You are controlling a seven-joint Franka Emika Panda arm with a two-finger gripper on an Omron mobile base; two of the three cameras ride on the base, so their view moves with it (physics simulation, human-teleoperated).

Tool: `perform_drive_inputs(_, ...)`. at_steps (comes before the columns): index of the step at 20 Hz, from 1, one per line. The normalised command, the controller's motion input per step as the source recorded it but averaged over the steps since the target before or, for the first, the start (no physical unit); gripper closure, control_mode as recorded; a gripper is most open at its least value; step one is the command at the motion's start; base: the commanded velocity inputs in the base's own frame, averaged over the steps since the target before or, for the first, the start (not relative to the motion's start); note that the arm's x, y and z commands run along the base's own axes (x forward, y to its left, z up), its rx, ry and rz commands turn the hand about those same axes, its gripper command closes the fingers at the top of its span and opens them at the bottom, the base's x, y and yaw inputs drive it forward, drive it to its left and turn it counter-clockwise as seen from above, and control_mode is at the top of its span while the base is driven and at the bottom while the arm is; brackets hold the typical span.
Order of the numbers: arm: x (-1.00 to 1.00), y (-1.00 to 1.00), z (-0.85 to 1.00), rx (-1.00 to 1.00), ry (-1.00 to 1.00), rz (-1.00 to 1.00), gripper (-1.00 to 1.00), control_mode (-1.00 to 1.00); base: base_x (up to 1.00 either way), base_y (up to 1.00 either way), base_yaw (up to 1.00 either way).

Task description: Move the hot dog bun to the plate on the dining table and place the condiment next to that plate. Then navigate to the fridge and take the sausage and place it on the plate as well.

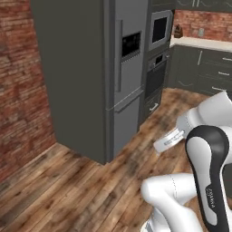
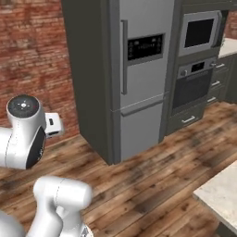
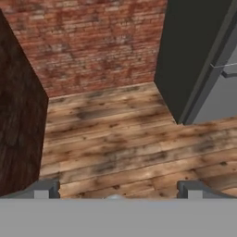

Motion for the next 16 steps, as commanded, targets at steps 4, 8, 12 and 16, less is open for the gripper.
perform_drive_inputs(4, 0.00, 0.00, 0.00, 0.00, 0.00, 0.00, -1.00, 1.00, 1.00, 0.00, -0.20)
perform_drive_inputs(8, 0.00, 0.00, 0.00, 0.00, 0.00, 0.00, -1.00, 1.00, 1.00, 0.03, -0.09)
perform_drive_inputs(12, 0.00, 0.00, 0.00, 0.00, 0.00, 0.00, -1.00, 1.00, 0.84, 0.03, 0.00)
perform_drive_inputs(16, 0.00, 0.00, 0.00, 0.00, 0.00, 0.00, -1.00, 1.00, 0.74, 0.06, 0.00)
